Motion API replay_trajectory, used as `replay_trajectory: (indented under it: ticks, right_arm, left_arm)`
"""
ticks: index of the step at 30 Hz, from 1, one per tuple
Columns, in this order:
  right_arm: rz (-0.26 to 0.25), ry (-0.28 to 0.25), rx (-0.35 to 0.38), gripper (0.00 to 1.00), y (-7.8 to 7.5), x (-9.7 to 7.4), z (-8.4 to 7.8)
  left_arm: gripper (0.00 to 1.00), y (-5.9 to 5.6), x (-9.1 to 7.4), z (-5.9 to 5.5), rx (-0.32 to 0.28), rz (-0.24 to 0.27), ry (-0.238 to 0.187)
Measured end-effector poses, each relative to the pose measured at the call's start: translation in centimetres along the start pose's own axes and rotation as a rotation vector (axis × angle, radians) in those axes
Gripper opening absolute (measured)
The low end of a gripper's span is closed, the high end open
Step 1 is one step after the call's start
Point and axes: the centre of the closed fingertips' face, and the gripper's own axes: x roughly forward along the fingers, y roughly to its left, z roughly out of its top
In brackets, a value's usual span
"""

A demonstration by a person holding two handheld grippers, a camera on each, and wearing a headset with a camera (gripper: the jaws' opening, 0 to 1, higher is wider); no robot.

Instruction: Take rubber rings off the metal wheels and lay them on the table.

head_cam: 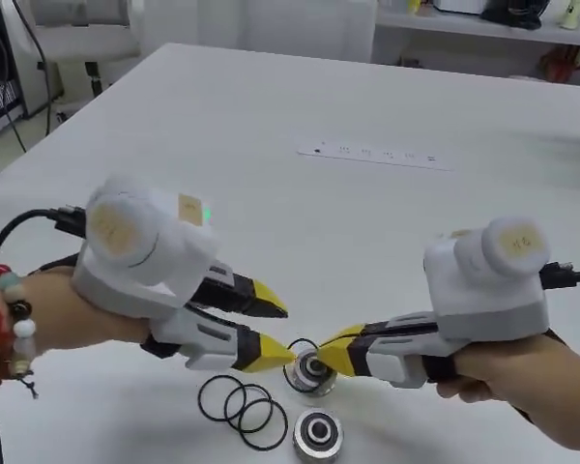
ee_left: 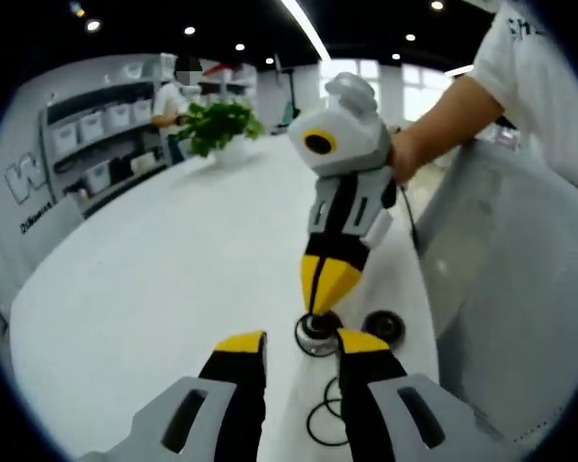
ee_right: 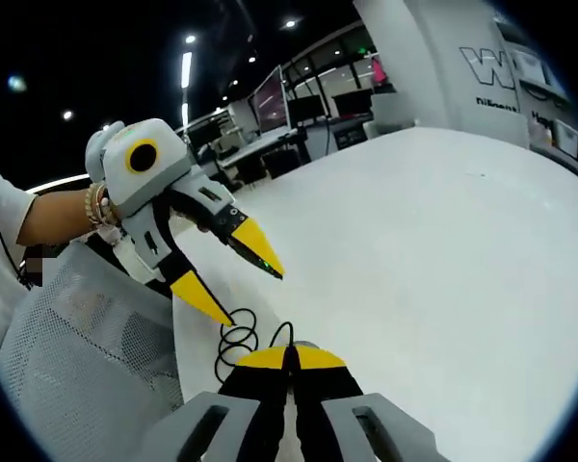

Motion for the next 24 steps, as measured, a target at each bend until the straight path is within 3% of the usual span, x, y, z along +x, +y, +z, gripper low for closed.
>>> replay_trajectory:
  ticks: [8,17,24]
  right_arm:
    - [0.030,-0.007,-0.016,0.00,1.3,0.6,0.8]
    - [0.066,-0.002,-0.022,0.00,2.8,1.6,1.1]
    - [0.125,0.000,-0.013,0.00,4.9,2.8,1.4]
  left_arm:
    - [0.42,0.4,-3.6,-0.9,-0.060,0.101,-0.041]
    - [0.47,-1.2,-6.6,-3.9,-0.117,0.171,-0.012]
    - [0.49,-2.0,-8.5,-5.5,-0.177,0.222,-0.012]
